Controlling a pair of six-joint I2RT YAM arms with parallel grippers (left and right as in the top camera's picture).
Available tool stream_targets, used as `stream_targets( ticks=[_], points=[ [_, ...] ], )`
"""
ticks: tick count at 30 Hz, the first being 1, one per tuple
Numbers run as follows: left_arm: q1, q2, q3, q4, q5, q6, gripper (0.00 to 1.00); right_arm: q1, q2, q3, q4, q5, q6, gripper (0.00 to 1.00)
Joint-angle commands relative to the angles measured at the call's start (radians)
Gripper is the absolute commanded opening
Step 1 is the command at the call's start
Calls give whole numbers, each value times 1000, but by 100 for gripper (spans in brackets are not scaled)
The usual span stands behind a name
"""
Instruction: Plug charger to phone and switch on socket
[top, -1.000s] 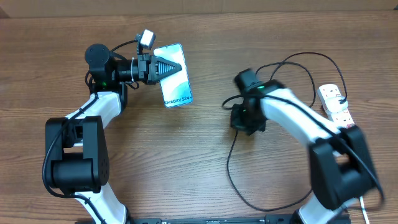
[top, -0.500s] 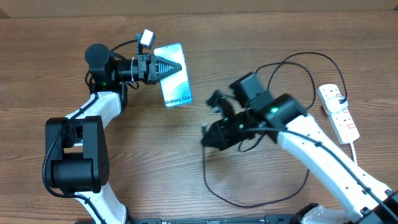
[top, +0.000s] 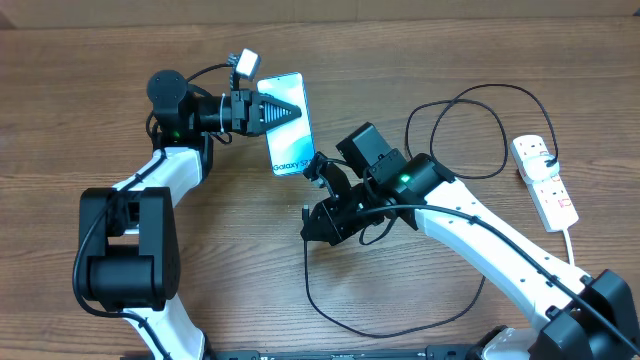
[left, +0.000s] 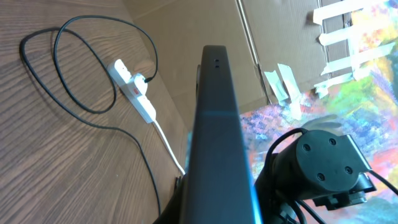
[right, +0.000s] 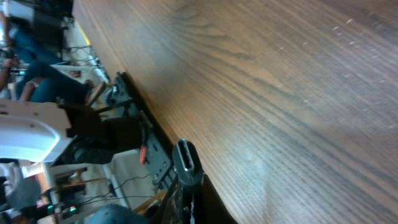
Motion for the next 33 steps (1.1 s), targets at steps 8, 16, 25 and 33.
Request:
stream_targets(
  ticks=[8, 16, 25, 33],
  points=[
    [-9, -8, 10, 5, 19, 26, 4, -2, -2, 17, 43, 170, 22, 4],
    [-18, -8, 10, 5, 19, 53, 4, -2, -2, 24, 87, 149, 13, 4],
    [-12, -8, 10, 5, 20, 71, 4, -16, -2, 24, 56, -11, -103, 4],
    [67, -8, 10, 5, 20, 82, 4, -142, -2, 4, -167, 523, 20, 4]
  ],
)
